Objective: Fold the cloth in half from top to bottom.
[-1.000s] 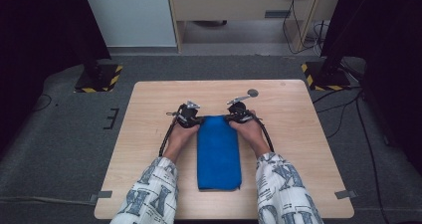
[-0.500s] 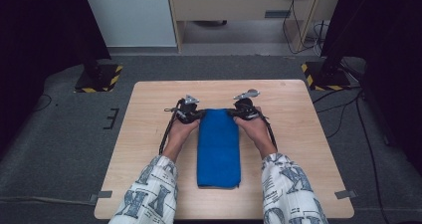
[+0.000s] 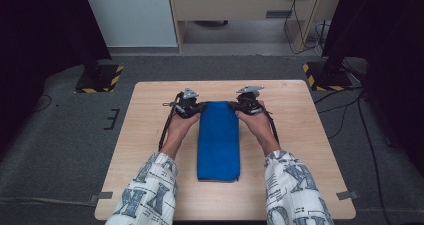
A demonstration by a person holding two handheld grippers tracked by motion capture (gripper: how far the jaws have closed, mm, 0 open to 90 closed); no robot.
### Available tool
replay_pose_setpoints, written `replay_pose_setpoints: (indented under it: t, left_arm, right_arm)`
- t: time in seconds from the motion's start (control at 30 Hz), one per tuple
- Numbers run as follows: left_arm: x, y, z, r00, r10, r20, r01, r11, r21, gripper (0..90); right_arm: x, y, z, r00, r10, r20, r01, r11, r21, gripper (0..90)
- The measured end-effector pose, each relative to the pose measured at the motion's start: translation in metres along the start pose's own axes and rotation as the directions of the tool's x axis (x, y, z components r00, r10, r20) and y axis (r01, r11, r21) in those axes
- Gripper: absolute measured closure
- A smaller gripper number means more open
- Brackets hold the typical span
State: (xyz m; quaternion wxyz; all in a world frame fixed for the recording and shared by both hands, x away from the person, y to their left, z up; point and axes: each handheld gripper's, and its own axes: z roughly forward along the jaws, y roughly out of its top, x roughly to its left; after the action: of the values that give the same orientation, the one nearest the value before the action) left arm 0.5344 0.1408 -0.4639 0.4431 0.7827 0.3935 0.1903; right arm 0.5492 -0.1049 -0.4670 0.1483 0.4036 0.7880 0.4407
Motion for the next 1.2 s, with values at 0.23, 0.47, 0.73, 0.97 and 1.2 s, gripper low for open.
replay_pose_setpoints:
  t: [0.23,0.47,0.73,0.97,1.2]
  left_arm:
    - [0.002,0.003,-0.005,0.9999,-0.002,-0.012,0.001,0.9995,-0.033,85.3]
    - [0.002,0.005,-0.010,0.9999,0.001,-0.015,-0.002,0.9992,-0.039,85.4]
    - [0.002,0.009,-0.018,0.9997,0.009,-0.023,-0.010,0.9988,-0.049,85.5]
    - [0.000,0.010,-0.024,0.9994,0.021,-0.027,-0.023,0.9986,-0.047,85.5]
    - [-0.006,0.010,-0.027,0.9991,0.042,-0.012,-0.042,0.9981,-0.046,85.5]
  right_arm:
    - [0.001,0.009,-0.005,1.0000,-0.003,-0.008,0.003,1.000,-0.031,84.8]
    - [0.003,0.014,-0.007,0.9999,-0.010,-0.009,0.010,0.999,-0.037,84.7]
    - [0.008,0.017,-0.011,0.9997,-0.020,-0.015,0.019,0.998,-0.059,84.8]
    - [0.013,0.017,-0.017,0.9991,-0.033,-0.028,0.030,0.997,-0.076,84.7]
    - [0.014,0.008,-0.022,0.9990,-0.035,-0.028,0.033,0.997,-0.073,84.7]
